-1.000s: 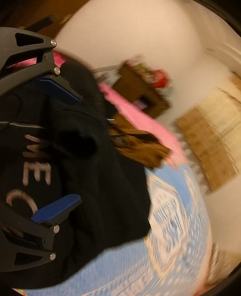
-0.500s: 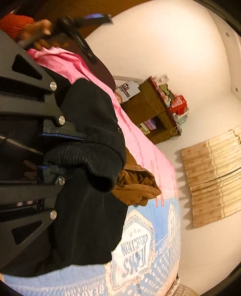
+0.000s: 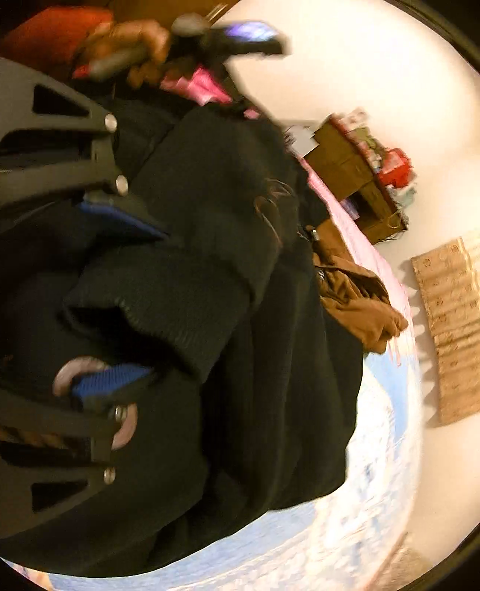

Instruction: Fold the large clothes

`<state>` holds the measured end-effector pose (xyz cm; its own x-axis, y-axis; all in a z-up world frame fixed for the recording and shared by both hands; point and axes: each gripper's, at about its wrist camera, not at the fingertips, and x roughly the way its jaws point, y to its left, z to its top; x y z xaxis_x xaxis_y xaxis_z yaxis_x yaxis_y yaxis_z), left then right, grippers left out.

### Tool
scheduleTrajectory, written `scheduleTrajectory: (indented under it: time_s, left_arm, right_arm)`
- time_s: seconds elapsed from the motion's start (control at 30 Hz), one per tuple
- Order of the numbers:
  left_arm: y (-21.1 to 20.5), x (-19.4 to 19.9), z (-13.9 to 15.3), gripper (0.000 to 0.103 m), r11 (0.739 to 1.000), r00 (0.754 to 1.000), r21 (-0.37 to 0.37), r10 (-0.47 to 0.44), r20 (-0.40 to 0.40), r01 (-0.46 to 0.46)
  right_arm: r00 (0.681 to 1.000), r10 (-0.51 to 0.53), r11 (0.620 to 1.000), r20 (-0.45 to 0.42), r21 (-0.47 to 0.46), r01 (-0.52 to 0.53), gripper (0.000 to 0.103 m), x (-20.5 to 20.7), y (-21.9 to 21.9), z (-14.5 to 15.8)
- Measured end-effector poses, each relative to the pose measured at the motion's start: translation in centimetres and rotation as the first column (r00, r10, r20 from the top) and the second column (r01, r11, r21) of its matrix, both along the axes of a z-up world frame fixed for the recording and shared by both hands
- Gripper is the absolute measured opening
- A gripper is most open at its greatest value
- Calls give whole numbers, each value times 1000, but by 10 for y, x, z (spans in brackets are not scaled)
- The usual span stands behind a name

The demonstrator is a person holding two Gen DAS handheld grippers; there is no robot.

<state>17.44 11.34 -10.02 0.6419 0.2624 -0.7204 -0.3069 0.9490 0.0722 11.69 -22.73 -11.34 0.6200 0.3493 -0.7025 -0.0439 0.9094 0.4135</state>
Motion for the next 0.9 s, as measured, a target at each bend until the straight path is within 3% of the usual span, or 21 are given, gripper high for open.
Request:
scheduleTrajectory:
  time_s: [0.07, 0.13, 0.17, 0.2, 0.37, 0.43, 0.5, 0.53, 0.6, 0.77, 0.83, 0.87, 0.9]
  left_arm:
    - [-3, -3, -5, 103, 999, 999, 44, -21, 28, 20]
    - [-5, -4, -5, 103, 998, 999, 53, -22, 33, 20]
    - [-5, -4, -4, 103, 999, 999, 48, -19, 35, 18]
    - [-4, -3, -4, 103, 999, 999, 41, -18, 36, 16]
    - [-2, -3, -3, 103, 1000, 999, 29, -9, 40, 8]
    - [-2, -3, -3, 103, 1000, 999, 28, -10, 42, 9]
    - [2, -3, -4, 103, 1000, 999, -1, -16, 42, 16]
    - [5, -2, -5, 103, 999, 999, -24, -22, 42, 23]
    - [10, -2, -7, 103, 997, 999, -63, -31, 44, 34]
    - [17, -8, -8, 103, 989, 996, -140, -42, 77, 52]
    - [19, -12, -7, 103, 985, 994, -163, -46, 101, 62]
    - [20, -15, -8, 103, 983, 993, -173, -48, 111, 67]
    - [21, -16, -8, 103, 981, 992, -181, -49, 119, 70]
  right_arm:
    - [994, -108, 994, 25, 11, 108, 66, -17, -23, 11]
    - [967, -231, 972, 103, -11, 234, 62, -31, -45, 28]
    - [961, -242, 969, 130, -26, 247, 43, -34, -47, 36]
    - [963, -226, 971, 150, -40, 234, 30, -35, -44, 44]
    - [982, 6, 995, 189, -102, 14, 29, -20, 18, 54]
    - [988, 49, 986, 147, -164, -25, 29, -4, 41, 39]
    - [998, 12, 975, 62, -223, 2, 29, 16, 45, 14]
    - [1000, -3, 983, -4, -186, 2, 29, 26, 37, -6]
    - [1000, -23, 999, 18, -49, 24, 30, 28, 16, -17]
    - [1000, -2, 999, -15, -49, 2, 33, 25, 12, -2]
    - [1000, 4, 999, 23, 51, -5, 34, 18, 2, 24]
    - [998, 5, 993, 70, 114, -13, 45, 17, -4, 41]
    - [993, -1, 985, 122, 169, -20, 70, 18, -12, 59]
